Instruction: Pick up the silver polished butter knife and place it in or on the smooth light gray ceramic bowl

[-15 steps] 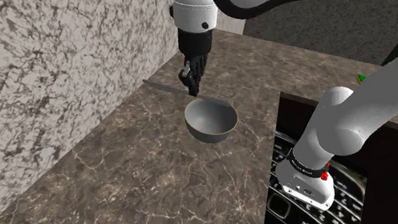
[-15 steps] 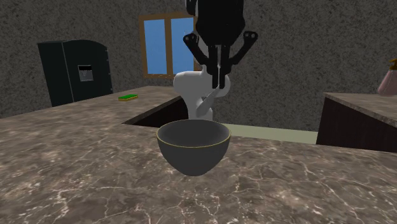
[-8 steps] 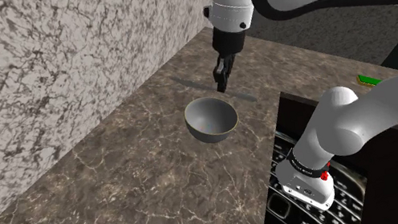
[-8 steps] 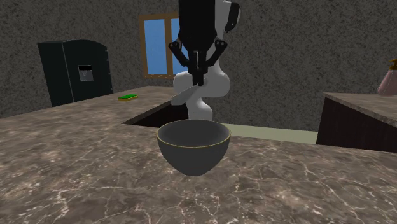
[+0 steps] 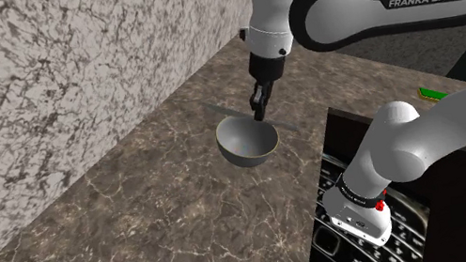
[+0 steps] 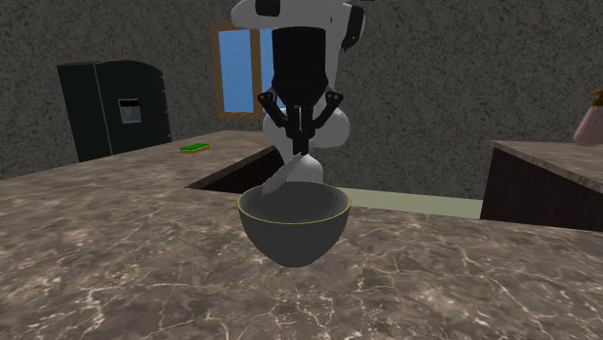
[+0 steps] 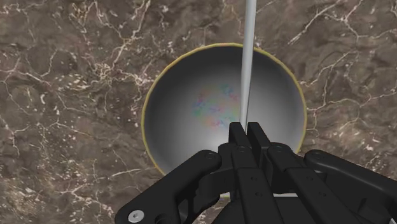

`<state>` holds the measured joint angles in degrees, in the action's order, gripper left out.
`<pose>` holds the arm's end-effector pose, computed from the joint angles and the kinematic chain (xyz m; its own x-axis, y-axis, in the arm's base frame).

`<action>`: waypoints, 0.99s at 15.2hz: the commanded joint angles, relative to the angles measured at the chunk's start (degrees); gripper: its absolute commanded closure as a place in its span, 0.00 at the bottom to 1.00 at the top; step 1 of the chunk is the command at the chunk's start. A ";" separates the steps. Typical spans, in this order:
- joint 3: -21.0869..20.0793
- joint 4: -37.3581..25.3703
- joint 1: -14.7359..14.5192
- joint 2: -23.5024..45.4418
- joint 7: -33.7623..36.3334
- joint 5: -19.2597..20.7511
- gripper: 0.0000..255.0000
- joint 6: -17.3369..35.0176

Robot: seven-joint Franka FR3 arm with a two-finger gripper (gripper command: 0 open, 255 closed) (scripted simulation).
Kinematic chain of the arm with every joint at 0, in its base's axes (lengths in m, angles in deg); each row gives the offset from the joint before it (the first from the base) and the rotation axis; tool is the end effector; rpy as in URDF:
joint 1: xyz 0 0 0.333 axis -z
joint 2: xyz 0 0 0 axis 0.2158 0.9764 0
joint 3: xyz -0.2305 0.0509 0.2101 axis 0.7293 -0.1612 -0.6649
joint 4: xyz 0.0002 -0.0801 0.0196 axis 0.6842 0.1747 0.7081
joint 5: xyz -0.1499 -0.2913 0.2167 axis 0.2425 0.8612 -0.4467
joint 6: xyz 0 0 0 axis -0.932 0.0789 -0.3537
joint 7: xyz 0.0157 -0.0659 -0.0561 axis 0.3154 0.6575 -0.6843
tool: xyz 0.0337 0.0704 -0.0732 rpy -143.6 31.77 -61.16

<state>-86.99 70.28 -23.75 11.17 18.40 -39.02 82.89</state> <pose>0.3071 0.1829 0.5048 0.9516 0.3029 -0.0525 0.3032 -0.9529 -0.0029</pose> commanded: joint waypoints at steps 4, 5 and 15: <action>-0.57 3.41 -0.13 0.61 -0.11 -0.42 1.00 4.05; -0.70 4.09 -0.16 0.74 -0.13 -0.52 1.00 4.87; -1.03 5.83 -0.24 1.19 -0.16 -0.76 1.00 7.05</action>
<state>-88.02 76.12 -24.00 12.36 18.24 -39.78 89.94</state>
